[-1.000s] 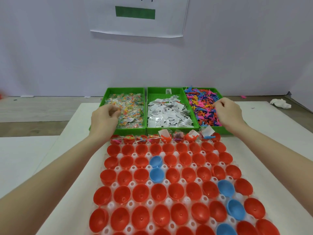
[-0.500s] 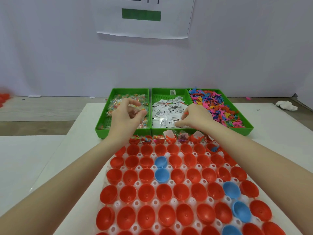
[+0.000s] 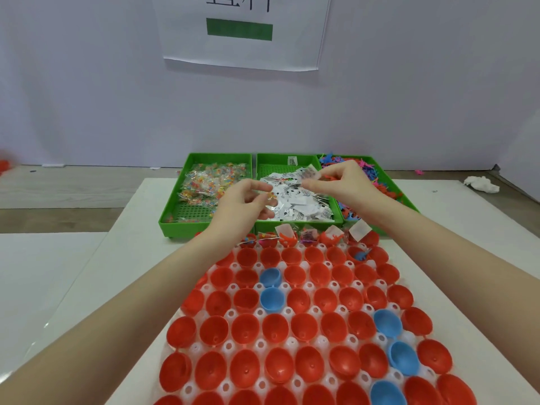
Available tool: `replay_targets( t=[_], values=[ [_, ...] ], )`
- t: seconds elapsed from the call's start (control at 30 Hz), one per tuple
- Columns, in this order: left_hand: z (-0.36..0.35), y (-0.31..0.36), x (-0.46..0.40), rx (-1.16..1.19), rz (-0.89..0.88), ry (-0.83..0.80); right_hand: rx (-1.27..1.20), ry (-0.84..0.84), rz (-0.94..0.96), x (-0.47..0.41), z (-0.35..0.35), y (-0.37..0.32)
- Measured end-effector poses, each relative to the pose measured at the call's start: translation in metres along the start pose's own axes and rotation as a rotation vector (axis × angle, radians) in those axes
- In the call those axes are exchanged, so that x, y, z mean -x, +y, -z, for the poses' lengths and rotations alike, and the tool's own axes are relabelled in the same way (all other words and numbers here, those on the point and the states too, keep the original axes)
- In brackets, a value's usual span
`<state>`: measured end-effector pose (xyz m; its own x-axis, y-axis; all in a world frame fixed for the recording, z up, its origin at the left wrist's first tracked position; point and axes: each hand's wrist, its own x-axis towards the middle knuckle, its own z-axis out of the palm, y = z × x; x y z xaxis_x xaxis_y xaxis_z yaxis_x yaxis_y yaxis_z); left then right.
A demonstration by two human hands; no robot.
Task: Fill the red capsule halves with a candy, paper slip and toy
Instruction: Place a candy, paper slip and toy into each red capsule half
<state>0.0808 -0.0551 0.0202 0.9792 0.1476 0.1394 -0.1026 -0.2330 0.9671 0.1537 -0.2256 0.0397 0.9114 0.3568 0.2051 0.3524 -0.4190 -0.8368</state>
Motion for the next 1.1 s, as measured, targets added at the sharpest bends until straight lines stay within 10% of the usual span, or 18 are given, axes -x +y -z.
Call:
replay_targets(
  t=[0.37,0.63,0.87,1.1],
  values=[
    [-0.015,0.024,0.019,0.097,0.093,-0.255,0.263,-0.343,0.005,0.035,0.022,-0.024],
    [-0.042,0.04,0.028,-0.003,-0.052,-0.18,0.277,-0.174,0.073,0.059,0.041,-0.031],
    [-0.064,0.044,0.033,0.456,0.26,-0.128,-0.484,-0.036,-0.207,0.081,0.063,-0.025],
    [-0.085,0.05,0.041,0.655,0.374,-0.112,-0.385,0.151,-0.007,0.108,0.061,-0.015]
  ],
)
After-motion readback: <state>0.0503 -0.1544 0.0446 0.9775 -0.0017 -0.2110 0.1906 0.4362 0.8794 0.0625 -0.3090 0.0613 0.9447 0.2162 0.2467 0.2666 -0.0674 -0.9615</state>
